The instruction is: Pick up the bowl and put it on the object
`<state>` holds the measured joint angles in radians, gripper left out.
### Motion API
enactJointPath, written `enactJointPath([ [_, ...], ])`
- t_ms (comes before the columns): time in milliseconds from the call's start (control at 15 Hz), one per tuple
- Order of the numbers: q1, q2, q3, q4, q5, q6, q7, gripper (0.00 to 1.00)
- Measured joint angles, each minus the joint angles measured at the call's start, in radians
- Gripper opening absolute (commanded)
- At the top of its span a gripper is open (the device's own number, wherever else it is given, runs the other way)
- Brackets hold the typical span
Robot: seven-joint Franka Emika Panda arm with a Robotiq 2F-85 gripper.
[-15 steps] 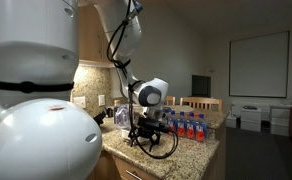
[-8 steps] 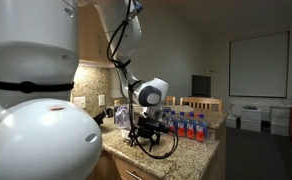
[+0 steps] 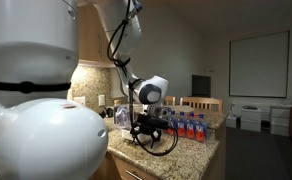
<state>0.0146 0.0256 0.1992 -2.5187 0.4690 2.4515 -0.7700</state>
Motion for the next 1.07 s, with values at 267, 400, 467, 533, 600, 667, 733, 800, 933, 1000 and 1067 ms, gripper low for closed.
enactJointPath([
  [267,0.045,-0.040,-0.017,-0.002,-0.032,0.038,0.267,1.00],
  [400,0.059,-0.072,-0.020,-0.010,-0.093,0.052,0.424,1.00],
  [467,0.060,-0.089,-0.022,-0.016,-0.138,0.053,0.501,1.00],
  [533,0.059,-0.109,-0.027,-0.023,-0.188,0.053,0.579,1.00],
  [600,0.059,-0.130,-0.033,-0.032,-0.242,0.048,0.657,1.00],
  [667,0.050,-0.151,-0.033,-0.039,-0.292,0.035,0.734,1.00],
  [733,0.046,-0.170,-0.035,-0.041,-0.333,0.011,0.804,1.00],
  [800,0.046,-0.187,-0.036,-0.041,-0.355,-0.012,0.852,1.00],
  [933,0.047,-0.209,-0.036,-0.041,-0.365,-0.032,0.888,1.00],
  [1000,0.047,-0.213,-0.036,-0.041,-0.365,-0.034,0.893,1.00],
  [1067,0.047,-0.213,-0.036,-0.041,-0.365,-0.035,0.894,1.00],
])
